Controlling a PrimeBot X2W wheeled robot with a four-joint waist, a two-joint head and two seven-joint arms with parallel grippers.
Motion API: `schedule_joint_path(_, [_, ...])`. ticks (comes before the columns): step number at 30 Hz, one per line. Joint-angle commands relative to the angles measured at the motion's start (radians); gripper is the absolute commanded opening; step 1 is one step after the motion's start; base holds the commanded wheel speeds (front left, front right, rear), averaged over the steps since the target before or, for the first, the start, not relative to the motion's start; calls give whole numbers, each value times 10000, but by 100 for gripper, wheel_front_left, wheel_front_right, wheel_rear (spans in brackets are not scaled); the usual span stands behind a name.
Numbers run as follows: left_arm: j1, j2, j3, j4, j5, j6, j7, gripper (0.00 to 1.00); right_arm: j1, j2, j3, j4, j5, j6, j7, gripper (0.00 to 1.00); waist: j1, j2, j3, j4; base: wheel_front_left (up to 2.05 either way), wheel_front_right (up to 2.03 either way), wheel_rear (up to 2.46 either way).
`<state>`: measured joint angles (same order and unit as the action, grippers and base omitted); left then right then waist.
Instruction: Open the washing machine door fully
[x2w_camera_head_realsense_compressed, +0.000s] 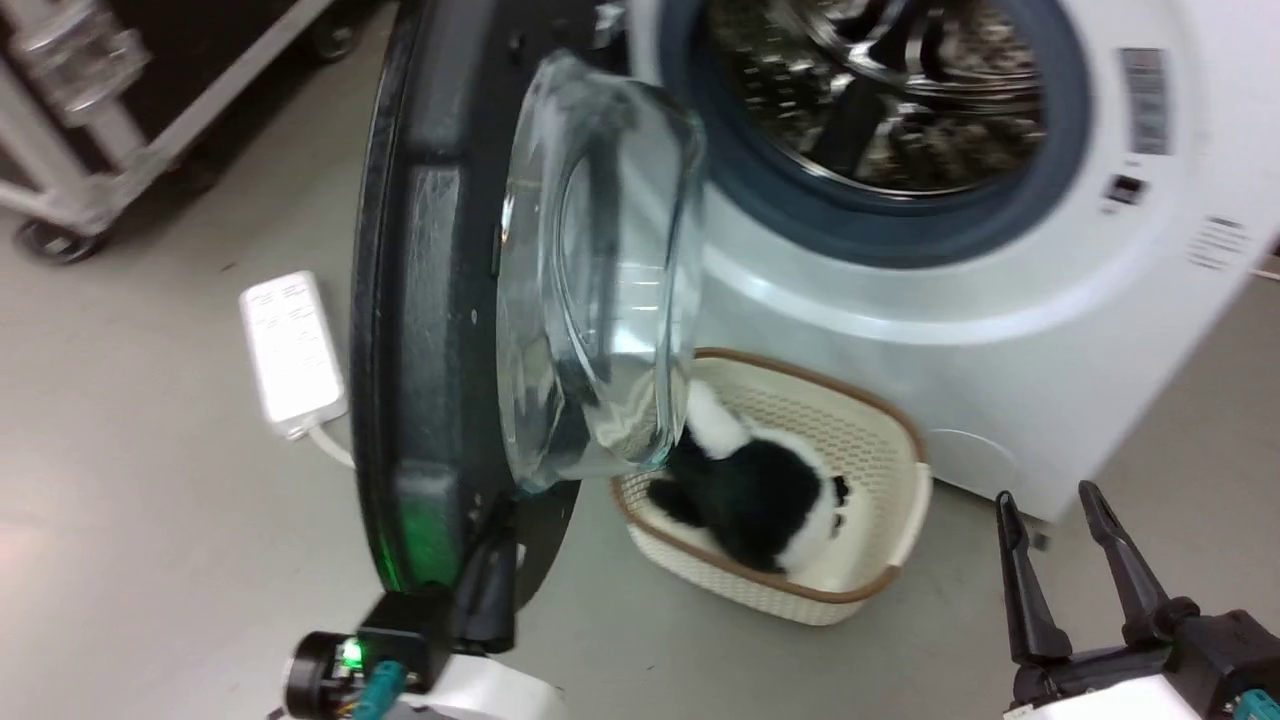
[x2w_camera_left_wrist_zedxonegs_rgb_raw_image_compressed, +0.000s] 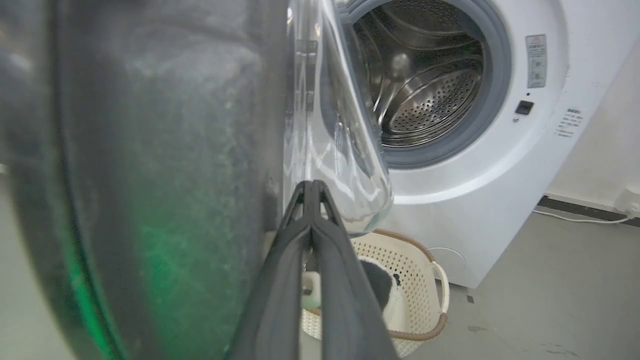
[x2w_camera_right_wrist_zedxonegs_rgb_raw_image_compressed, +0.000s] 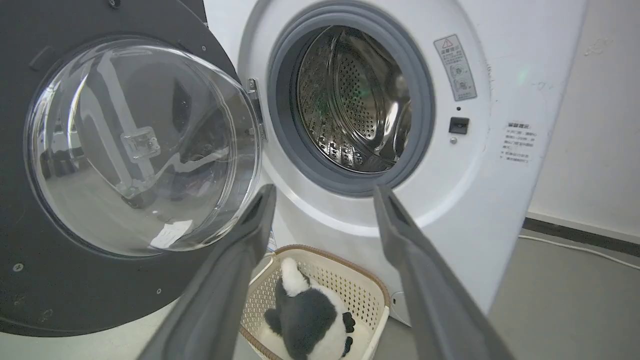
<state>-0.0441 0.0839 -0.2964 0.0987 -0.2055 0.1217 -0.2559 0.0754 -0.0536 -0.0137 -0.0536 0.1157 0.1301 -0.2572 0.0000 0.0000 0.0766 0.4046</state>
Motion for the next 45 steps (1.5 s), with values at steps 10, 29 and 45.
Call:
schedule_joint_path(10, [-612, 721, 1924, 178, -963, 266, -55, 0, -363, 34, 180, -36, -715, 6, -45, 100, 0, 0, 1320, 1074, 0, 0, 0])
schedule_joint_path(29, [-3199, 3364, 4366, 3175, -2417, -543, 153, 0, -956, -620, -27, -511, -1004, 6, 0, 100, 0, 0, 3017, 275, 0, 0, 0])
schedule_joint_path(45, [-3244, 3018, 4841, 2475, -1190, -1100, -56, 0, -888, -424, -237, -290, -1189, 6, -30, 100, 0, 0, 1839, -281, 0, 0, 0])
